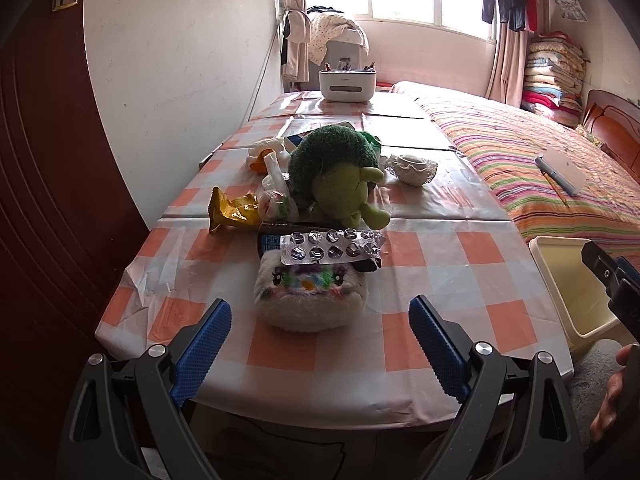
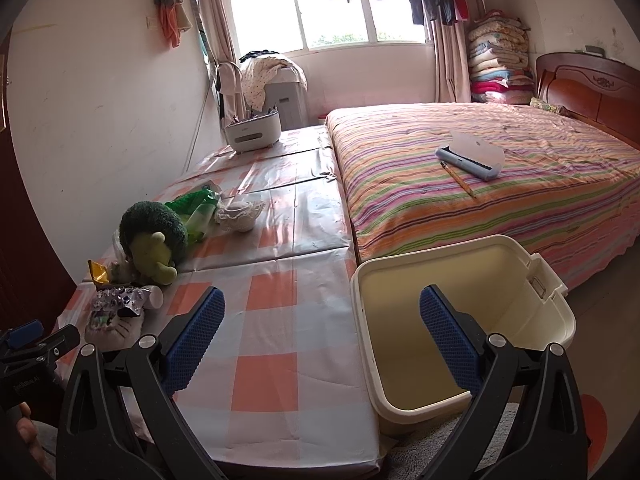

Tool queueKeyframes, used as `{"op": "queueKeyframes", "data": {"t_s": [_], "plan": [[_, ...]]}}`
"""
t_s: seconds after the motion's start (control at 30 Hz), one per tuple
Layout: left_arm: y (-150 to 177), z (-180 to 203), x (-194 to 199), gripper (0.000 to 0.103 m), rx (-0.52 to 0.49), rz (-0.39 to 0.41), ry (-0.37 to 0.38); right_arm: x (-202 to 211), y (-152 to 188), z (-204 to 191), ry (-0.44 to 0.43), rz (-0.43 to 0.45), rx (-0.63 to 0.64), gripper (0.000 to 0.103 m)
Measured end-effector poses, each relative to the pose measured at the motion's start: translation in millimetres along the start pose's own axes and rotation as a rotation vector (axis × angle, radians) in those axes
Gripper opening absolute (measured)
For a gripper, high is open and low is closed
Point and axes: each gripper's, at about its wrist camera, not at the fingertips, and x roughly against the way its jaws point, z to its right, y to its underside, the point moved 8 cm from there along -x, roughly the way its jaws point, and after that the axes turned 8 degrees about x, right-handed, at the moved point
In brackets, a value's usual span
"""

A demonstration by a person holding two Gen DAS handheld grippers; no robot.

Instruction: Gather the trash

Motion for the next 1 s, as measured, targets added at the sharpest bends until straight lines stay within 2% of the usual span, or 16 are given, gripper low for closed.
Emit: {"op": "queueKeyframes", "data": {"t_s": [0.47, 1.0], "plan": [[0.5, -9.4, -3.5, 0.088, 0.031, -0.013, 0.036, -0.6, -3.5, -7.0, -0.022, 0.033, 0.015, 0.097], [-4.4, -7.3, -12.5, 0.088, 0.041, -0.029, 0.044, -26.0, -30.9, -41.5, -0.147, 0.041, 0.077, 0.097]]}}
